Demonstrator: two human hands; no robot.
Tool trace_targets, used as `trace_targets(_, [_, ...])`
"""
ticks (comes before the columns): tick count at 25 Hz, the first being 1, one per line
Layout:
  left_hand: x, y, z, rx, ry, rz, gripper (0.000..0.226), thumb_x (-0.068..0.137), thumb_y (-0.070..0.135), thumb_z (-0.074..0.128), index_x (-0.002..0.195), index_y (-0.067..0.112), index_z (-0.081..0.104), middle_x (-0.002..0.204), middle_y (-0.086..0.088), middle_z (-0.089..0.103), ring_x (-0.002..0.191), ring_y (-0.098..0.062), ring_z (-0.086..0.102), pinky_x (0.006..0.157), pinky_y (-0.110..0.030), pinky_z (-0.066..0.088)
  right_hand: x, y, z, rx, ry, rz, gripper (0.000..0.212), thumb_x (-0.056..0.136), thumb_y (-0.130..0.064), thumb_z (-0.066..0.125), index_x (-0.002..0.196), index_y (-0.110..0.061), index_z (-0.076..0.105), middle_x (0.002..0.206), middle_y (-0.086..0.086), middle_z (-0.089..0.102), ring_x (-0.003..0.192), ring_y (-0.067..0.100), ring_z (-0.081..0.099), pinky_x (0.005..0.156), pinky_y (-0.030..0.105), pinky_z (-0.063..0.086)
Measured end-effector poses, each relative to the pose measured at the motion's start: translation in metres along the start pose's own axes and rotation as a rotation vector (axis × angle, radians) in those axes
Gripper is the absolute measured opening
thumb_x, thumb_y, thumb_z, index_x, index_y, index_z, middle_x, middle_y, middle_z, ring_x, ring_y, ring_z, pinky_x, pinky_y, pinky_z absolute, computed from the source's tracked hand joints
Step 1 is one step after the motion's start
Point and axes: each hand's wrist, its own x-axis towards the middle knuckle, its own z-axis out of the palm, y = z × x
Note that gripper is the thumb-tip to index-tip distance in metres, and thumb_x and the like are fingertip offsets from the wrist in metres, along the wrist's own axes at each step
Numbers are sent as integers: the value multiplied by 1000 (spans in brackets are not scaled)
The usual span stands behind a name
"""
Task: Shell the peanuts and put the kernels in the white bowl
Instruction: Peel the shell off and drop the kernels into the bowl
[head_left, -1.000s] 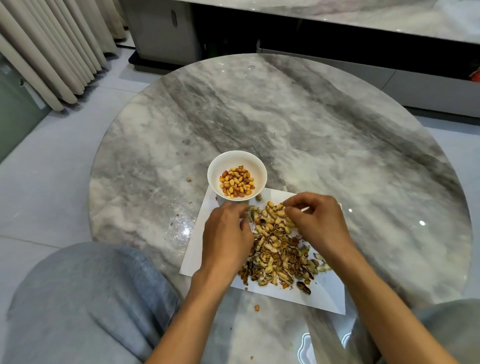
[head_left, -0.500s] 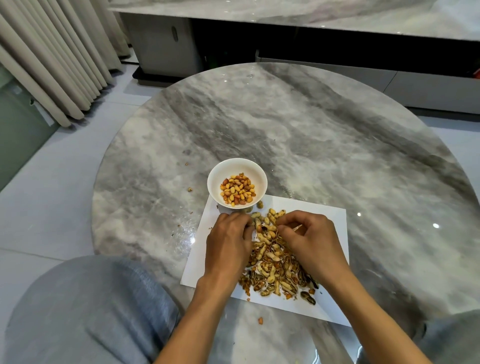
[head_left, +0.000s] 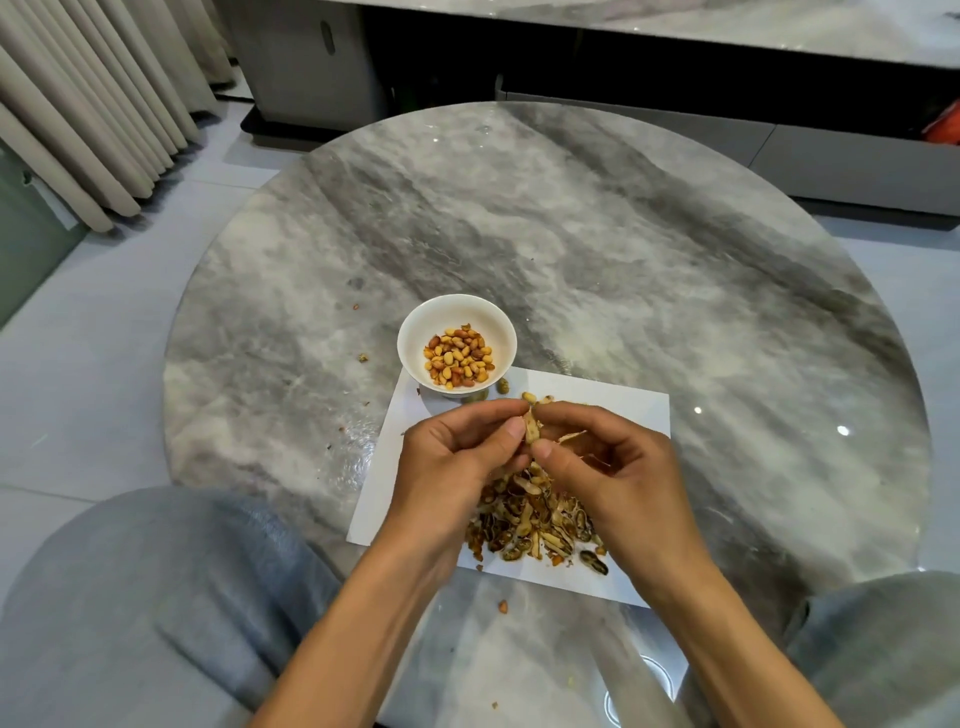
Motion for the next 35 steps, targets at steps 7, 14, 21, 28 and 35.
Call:
trace_targets(7, [-5,18,0,-18,-103,-97,19,81,8,70,98,3,76,86,-13,76,73,-14,70,65,-20,57,5,-8,-8,-80,-56,-163,24,83,-11,76,104,-23,78,90,-2,71,82,18,69,73,30,56])
trace_targets(14, [-13,11,4,121,-54,140,20,67,9,80,86,14,78,84,-9,77,75,-17,74,67,-21,56,5,-8,-3,153,-1,12,17,84,-23,66,95,-23,80,91,3,74,75,12,65,72,26,53])
trace_targets(21, [-11,3,6,208,-61,364,28,79,-3,75,100,16,76,88,-5,78,85,-21,75,77,-29,60,4,-1,6,315,62,102,21,79,-20,71,97,-14,80,93,13,75,70,16,62,65,26,53])
trace_targets(28, [-6,3,8,126,-92,274,27,84,-6,67,101,14,75,93,-4,78,85,-15,74,73,-22,57,5,0,3,367,56,142,19,78,-20,71,93,-13,81,90,15,75,74,22,64,63,29,52])
trace_targets(35, [-7,3,10,74,-149,255,30,83,-4,66,106,12,74,92,-9,78,78,-18,73,72,-25,59,5,-1,7,384,66,104,24,76,-29,72,91,-11,80,74,12,68,69,19,63,69,27,53])
